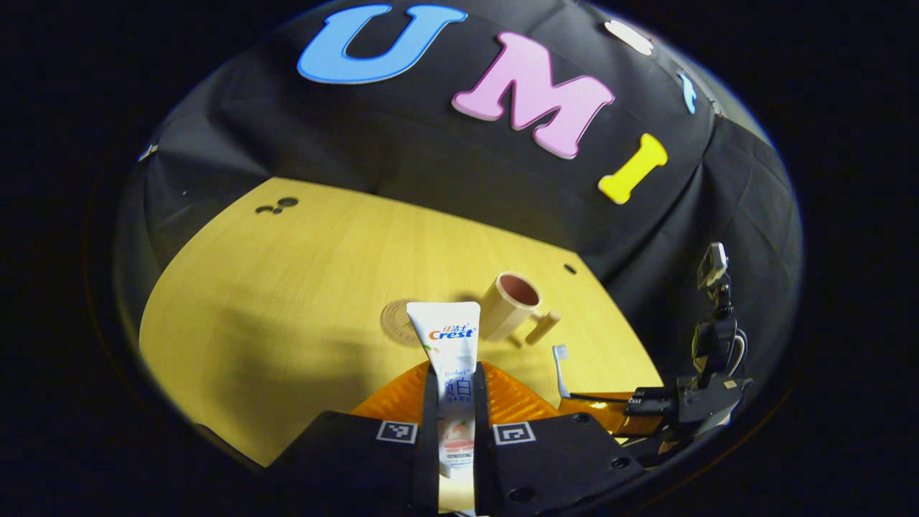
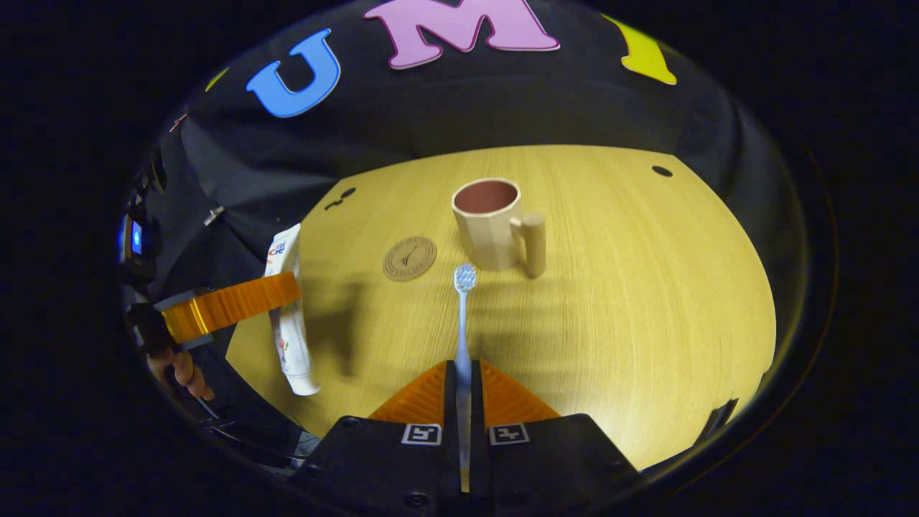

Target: Put the toothbrush and toothpaste on the desktop into the cup, then pick up the cup and place it on the coaster on the desktop.

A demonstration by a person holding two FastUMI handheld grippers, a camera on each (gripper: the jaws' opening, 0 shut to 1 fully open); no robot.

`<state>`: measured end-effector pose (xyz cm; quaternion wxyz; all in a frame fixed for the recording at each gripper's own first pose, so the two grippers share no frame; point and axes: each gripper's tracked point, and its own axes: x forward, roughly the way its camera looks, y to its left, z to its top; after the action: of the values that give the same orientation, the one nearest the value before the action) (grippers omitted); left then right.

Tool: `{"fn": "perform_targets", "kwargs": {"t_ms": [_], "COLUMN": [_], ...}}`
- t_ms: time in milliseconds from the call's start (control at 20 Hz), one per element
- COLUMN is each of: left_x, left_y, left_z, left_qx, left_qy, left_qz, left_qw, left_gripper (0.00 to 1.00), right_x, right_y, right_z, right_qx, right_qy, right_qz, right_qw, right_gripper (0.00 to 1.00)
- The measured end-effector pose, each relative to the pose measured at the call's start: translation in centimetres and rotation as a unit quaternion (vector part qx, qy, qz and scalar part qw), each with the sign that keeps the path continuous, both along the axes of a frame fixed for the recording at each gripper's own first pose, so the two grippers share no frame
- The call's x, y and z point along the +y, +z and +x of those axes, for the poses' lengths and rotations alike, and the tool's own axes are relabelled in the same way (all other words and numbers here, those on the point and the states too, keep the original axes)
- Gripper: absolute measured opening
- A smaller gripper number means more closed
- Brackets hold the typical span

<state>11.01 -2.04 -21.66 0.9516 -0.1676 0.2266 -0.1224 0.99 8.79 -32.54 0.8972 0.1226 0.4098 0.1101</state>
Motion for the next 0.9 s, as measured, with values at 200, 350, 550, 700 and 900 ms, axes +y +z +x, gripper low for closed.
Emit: {"fn": "perform_targets", "kwargs": {"t_ms": [200, 350, 550, 700, 900], "left_x": [-3.4, -5.2, -7.2, -7.5, -7.1], "left_y": [4.3, 6.6, 8.2, 8.2, 7.2], "left_z": [3.2, 6.7, 10.7, 12.9, 15.6], "left_qx": [-0.062, -0.094, -0.149, -0.176, -0.189], "left_qy": [-0.022, -0.021, -0.021, -0.012, 0.008], "left_qz": [-0.041, -0.061, -0.07, -0.08, -0.069], "left_qw": [0.997, 0.993, 0.986, 0.981, 0.98], "left_gripper": [0.24, 0.24, 0.24, 0.24, 0.24], "right_x": [-1.8, -2.6, -3.4, -4.2, -5.0], "right_y": [3.0, 4.3, 4.7, 4.5, 4.8], "right_z": [1.4, 2.0, 2.6, 3.2, 4.1], "right_qx": [-0.035, -0.045, -0.052, -0.052, -0.06], "right_qy": [-0.014, -0.025, -0.026, -0.028, -0.035], "right_qz": [0.021, 0.046, 0.059, 0.065, 0.072], "right_qw": [0.999, 0.998, 0.997, 0.996, 0.995], "right_gripper": [0.09, 0.09, 0.09, 0.09, 0.09]}}
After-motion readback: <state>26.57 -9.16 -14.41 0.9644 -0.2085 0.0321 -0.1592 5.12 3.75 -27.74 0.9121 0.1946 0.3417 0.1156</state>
